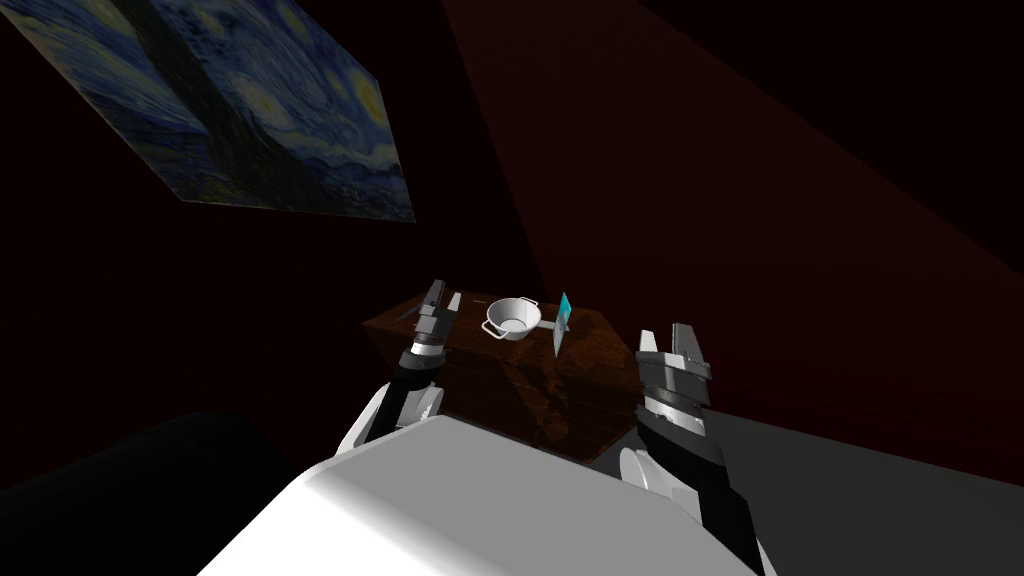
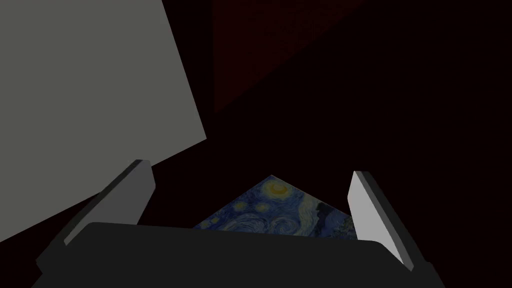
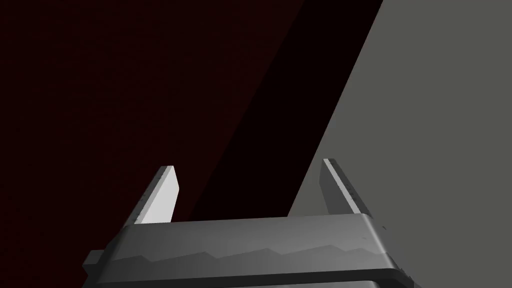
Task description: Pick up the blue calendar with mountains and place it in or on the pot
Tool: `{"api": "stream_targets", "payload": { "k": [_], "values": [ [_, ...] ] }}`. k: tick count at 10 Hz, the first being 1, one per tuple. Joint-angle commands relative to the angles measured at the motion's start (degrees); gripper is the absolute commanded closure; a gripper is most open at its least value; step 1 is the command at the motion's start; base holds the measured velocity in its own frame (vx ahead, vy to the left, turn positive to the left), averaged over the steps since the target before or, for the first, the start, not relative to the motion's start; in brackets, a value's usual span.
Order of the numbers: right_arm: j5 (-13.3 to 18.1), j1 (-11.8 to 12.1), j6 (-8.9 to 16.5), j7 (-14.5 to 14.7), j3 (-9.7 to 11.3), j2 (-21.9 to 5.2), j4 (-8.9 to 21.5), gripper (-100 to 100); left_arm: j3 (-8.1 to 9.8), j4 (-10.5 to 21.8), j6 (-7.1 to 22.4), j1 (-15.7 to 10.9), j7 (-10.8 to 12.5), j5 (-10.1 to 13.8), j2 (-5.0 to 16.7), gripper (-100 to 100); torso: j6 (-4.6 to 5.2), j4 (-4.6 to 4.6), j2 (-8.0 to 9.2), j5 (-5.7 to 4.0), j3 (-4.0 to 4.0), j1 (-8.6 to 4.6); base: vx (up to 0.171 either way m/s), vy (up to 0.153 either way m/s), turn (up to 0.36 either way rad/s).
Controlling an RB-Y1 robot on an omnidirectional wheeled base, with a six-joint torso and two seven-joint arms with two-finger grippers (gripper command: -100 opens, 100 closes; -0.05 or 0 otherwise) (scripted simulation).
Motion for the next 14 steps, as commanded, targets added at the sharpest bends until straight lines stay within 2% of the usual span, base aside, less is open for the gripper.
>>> {"api": "stream_targets", "payload": {
  "k": [1, 6, 8, 14],
  "values": [
    [0.38, -0.08, 0.34, 0.26, -0.12, -2.24, 0.29, -100, 0.00, 0.00, 0.00, 0.00, 0.00, 0.00, 0.00, 0, 0.00, 0.00, 0.00, 0.00, 0.00, 0.00, 0.003, 0.011, 0.009],
    [3.11, -0.69, 2.82, 2.13, -0.95, -9.02, 2.42, -100, 0.00, 0.00, 0.00, 0.00, 0.00, 0.00, 0.00, 0, 0.00, -0.01, -0.03, 0.04, -0.02, 0.16, 0.007, 0.039, 0.018],
    [5.41, -1.21, 4.92, 3.71, -1.65, -11.26, 4.25, -100, 0.00, 0.00, 0.00, 0.00, 0.00, 0.00, 0.00, 0, 0.00, -0.01, -0.05, 0.05, -0.03, 0.21, 0.011, 0.075, 0.032],
    [11.57, -2.62, 10.55, 7.93, -3.53, -14.94, 9.23, -100, -0.01, 0.00, 0.00, 0.00, 0.00, 0.00, -0.01, 0, -0.01, -0.01, -0.07, 0.08, -0.04, 0.34, 0.014, 0.093, 0.039]
  ]
}}
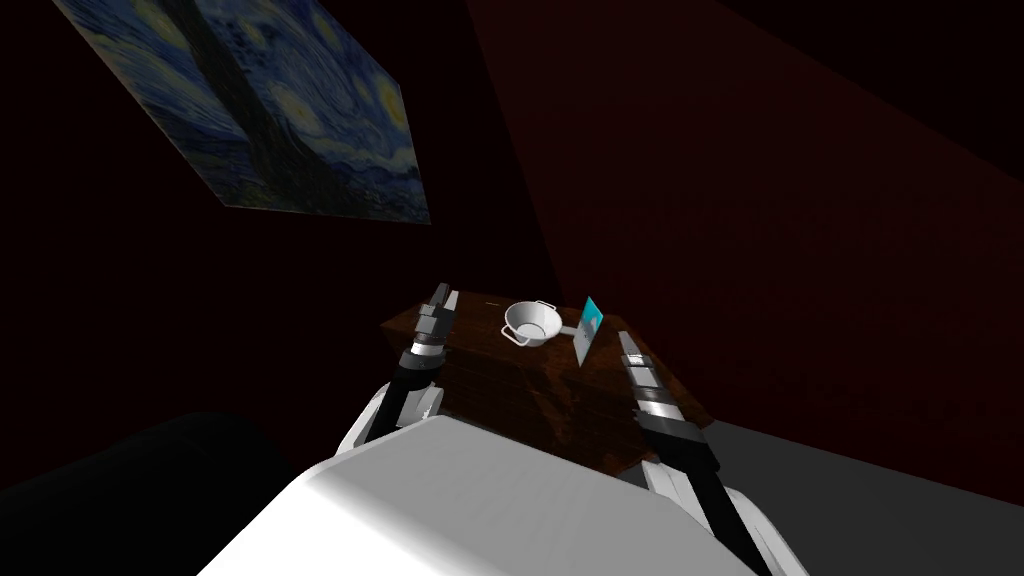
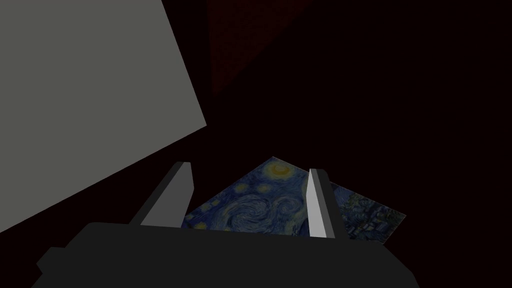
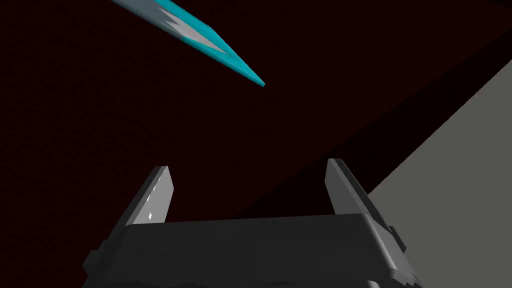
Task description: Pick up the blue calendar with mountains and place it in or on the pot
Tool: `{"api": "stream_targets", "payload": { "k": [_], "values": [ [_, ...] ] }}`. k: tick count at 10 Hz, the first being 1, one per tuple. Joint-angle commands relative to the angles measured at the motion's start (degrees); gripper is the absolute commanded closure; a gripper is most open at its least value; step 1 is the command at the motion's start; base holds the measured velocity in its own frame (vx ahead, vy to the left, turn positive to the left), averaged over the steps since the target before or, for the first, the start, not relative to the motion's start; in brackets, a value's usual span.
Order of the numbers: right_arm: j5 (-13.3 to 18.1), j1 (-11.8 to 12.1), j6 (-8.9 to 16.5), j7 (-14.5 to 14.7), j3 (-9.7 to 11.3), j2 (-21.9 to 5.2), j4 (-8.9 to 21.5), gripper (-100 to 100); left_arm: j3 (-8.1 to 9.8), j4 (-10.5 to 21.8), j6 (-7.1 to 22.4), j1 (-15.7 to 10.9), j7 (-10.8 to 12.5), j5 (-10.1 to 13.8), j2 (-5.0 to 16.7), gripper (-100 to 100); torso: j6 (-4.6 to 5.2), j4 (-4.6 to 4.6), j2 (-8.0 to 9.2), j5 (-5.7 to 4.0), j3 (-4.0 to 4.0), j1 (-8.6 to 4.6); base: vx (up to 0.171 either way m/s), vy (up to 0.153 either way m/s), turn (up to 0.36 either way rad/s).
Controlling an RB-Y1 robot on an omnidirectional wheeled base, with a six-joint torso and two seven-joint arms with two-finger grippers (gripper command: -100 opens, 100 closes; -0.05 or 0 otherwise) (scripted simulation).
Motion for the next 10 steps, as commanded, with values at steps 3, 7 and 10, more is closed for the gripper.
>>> {"api": "stream_targets", "payload": {
  "k": [3, 7, 10],
  "values": [
    [3.96, -0.53, 3.40, 2.77, -1.16, -3.63, 3.19, -100, 0.00, 0.00, 0.00, 0.00, 0.00, 0.00, 0.00, 0, 0.00, 0.00, 0.02, 0.01, 0.01, 0.04, 0.014, 0.096, 0.035],
    [8.26, -1.53, 7.35, 5.70, -2.47, -8.63, 6.77, -100, 0.00, 0.00, 0.00, 0.00, 0.00, 0.00, 0.00, 0, 0.01, 0.01, 0.03, -0.01, 0.02, -0.04, 0.015, 0.082, 0.038],
    [10.70, -2.11, 9.60, 7.37, -3.22, -12.00, 8.84, -100, 0.00, 0.00, 0.00, 0.00, 0.00, 0.00, 0.00, 0, 0.01, 0.01, 0.02, -0.01, 0.01, -0.10, 0.017, 0.067, 0.026]
  ]
}}
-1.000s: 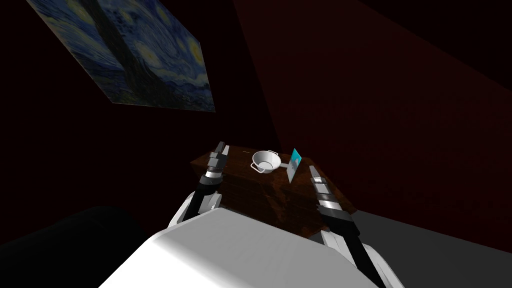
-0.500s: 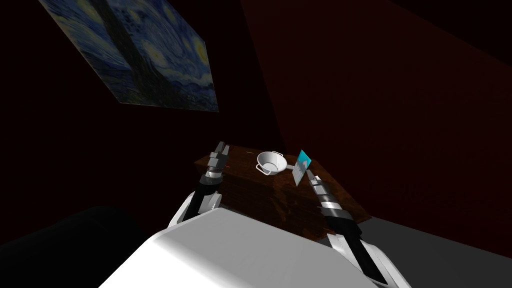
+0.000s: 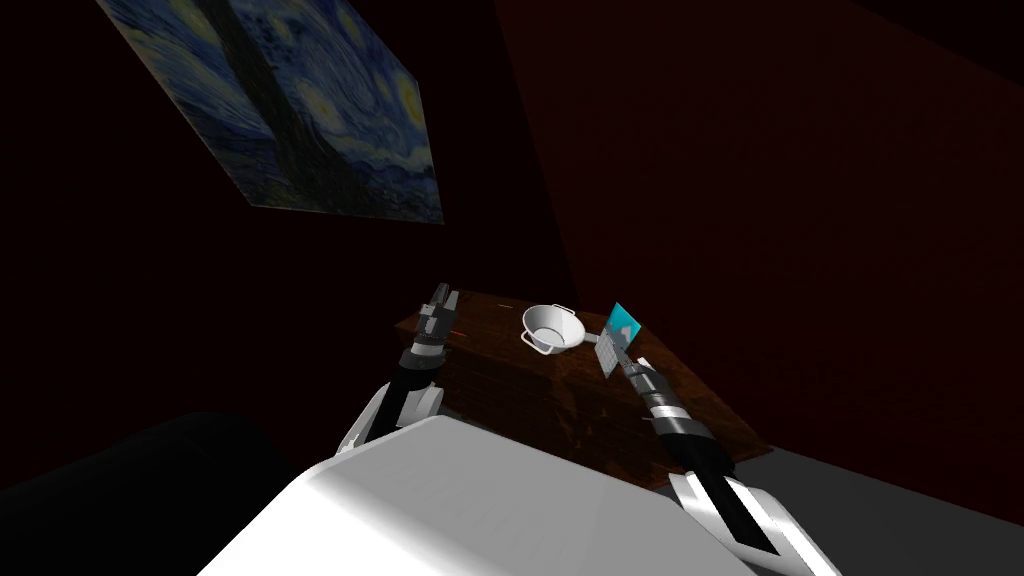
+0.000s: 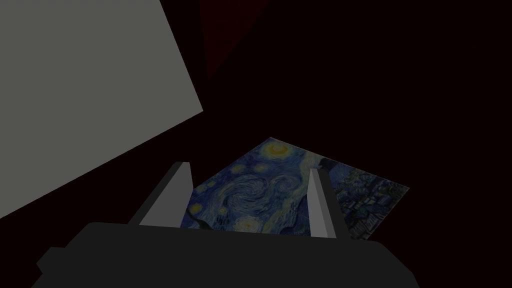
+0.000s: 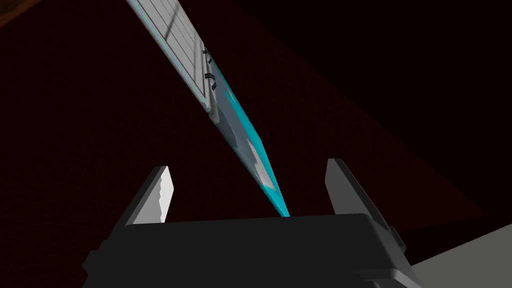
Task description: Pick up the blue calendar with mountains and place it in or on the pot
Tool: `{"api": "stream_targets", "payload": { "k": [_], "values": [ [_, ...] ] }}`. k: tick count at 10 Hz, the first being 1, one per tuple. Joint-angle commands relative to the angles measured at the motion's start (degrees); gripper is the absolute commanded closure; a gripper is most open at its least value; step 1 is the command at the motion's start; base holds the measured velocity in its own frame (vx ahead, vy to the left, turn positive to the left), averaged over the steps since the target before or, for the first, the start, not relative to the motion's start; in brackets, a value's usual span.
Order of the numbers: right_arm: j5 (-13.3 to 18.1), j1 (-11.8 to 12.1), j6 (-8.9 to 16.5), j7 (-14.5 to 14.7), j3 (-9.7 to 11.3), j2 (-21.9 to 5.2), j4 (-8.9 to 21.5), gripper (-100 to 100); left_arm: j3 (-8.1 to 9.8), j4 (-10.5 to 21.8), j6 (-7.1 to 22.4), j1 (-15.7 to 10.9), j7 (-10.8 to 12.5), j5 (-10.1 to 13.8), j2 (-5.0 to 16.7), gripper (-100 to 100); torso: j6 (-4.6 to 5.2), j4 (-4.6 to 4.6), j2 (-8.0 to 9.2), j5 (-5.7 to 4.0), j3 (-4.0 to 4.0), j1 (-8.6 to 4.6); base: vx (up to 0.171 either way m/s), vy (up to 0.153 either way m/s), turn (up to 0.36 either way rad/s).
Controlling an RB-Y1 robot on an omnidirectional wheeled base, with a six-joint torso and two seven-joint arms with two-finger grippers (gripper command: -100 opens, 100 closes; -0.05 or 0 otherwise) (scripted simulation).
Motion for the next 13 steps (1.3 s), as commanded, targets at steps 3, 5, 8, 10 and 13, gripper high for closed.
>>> {"api": "stream_targets", "payload": {
  "k": [3, 5, 8, 10, 13],
  "values": [
    [3.00, -0.84, 2.89, 2.08, -1.00, -4.40, 2.70, -100, 0.00, 0.00, 0.00, 0.00, 0.00, 0.00, 0.00, 0, 0.01, 0.00, 0.00, 0.01, 0.00, 0.01, 0.015, 0.069, 0.027],
    [5.37, -1.41, 5.09, 3.69, -1.73, -7.48, 4.73, -100, 0.00, 0.00, 0.00, 0.00, 0.00, 0.00, 0.00, 0, 0.01, 0.00, -0.02, 0.01, -0.01, 0.01, 0.020, 0.071, 0.042],
    [7.61, -1.96, 7.16, 5.22, -2.41, -10.08, 6.68, -100, 0.00, 0.00, 0.00, 0.00, 0.00, 0.00, 0.00, 0, 0.00, 0.00, -0.01, 0.01, 0.00, 0.04, 0.017, 0.073, 0.027],
    [7.16, -1.62, 6.40, 4.95, -2.38, -9.27, 6.32, 0, 0.00, 0.00, 0.00, 0.00, 0.00, 0.00, 0.00, 0, 0.01, 0.00, 0.01, 0.00, 0.00, -0.07, 0.007, 0.021, -0.001],
    [12.30, -0.71, 5.26, -0.39, -3.90, -8.76, 6.24, -100, 0.01, 0.00, 0.00, 0.00, 0.00, 0.00, 0.01, 0, 0.01, 0.00, -0.04, -0.03, -0.02, -0.18, 0.025, 0.012, 0.030]
  ]
}}
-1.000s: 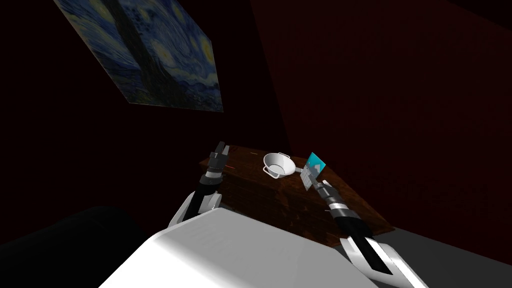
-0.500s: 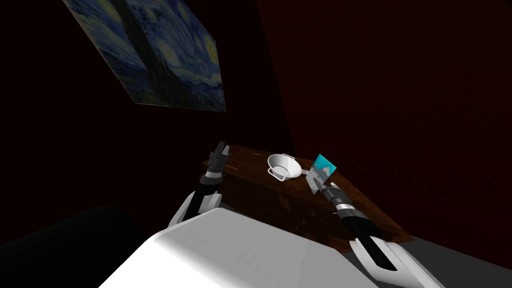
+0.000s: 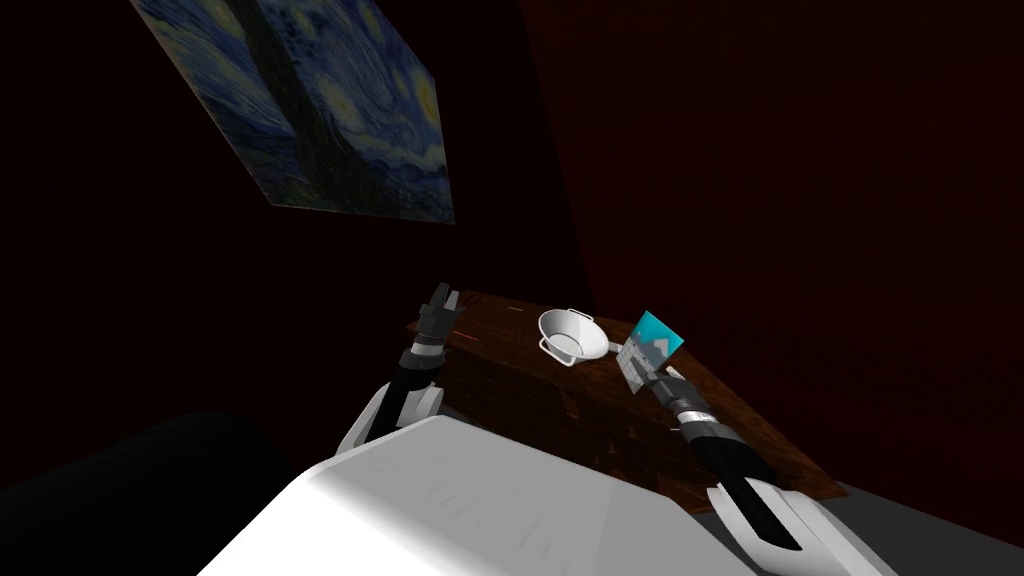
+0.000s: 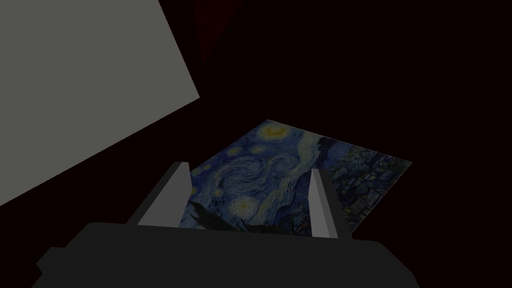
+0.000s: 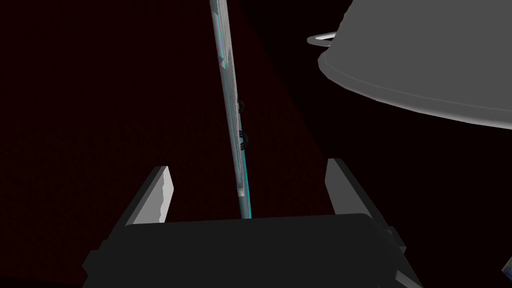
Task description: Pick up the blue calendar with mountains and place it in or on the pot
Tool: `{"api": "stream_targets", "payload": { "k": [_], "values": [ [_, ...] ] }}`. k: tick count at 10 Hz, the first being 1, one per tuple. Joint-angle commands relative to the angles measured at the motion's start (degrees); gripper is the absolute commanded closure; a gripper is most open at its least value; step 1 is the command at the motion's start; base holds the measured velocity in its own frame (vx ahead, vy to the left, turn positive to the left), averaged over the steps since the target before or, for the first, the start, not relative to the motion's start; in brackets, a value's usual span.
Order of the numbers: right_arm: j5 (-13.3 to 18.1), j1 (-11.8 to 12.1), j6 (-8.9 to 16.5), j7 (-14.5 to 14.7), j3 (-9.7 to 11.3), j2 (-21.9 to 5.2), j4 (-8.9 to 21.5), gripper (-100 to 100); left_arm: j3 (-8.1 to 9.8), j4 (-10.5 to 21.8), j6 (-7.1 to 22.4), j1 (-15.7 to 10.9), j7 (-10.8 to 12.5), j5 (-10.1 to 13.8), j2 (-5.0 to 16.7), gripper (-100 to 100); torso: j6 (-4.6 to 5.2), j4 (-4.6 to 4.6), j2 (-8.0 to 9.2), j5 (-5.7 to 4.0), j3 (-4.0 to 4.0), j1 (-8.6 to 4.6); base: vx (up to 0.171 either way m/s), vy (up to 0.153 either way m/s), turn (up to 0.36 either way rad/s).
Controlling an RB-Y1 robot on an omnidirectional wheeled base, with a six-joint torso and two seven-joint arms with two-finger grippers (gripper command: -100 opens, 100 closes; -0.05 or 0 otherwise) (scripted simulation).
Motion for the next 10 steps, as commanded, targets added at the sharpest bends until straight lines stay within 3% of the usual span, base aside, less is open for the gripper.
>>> {"api": "stream_targets", "payload": {
  "k": [1, 6, 7, 8, 9, 10],
  "values": [
    [2.86, 0.70, -0.71, -2.86, -0.92, 0.34, -0.21, -100, 0.00, 0.00, 0.00, 0.00, 0.00, 0.00, 0.00, 0, 0.00, 0.00, 0.00, 0.00, 0.00, 0.00, 0.026, 0.010, 0.029],
    [8.47, 1.62, -1.86, -9.00, -2.45, 0.83, -0.28, -100, 0.00, 0.00, 0.00, 0.00, 0.00, 0.00, 0.00, 0, 0.00, 0.01, 0.03, 0.00, 0.02, 0.00, 0.021, 0.009, 0.019],
    [10.86, 2.07, -2.43, -11.25, -3.22, 1.08, -0.31, -100, 0.00, 0.00, 0.00, 0.00, 0.00, 0.00, 0.00, 0, 0.00, 0.01, 0.03, 0.00, 0.02, 0.00, 0.022, 0.011, 0.032],
    [11.05, 2.07, -2.43, -11.67, -3.22, 1.08, -0.31, -100, 0.00, 0.00, 0.00, 0.00, 0.00, 0.00, 0.00, 0, 0.00, 0.01, 0.03, 0.00, 0.02, 0.00, 0.018, 0.007, 0.013],
    [13.47, 2.53, -3.00, -13.91, -3.99, 1.33, -0.34, -100, 0.00, 0.00, 0.00, 0.00, 0.00, 0.00, 0.00, 0, 0.00, 0.01, 0.03, 0.00, 0.02, -0.01, 0.006, 0.005, -0.002],
    [13.62, 2.53, -3.00, -14.33, -3.99, 1.33, -0.34, -100, 0.00, 0.00, 0.00, 0.00, 0.00, 0.00, 0.00, 0, 0.01, 0.02, 0.07, 0.00, 0.04, -0.02, 0.000, 0.000, 0.000]
  ]
}}
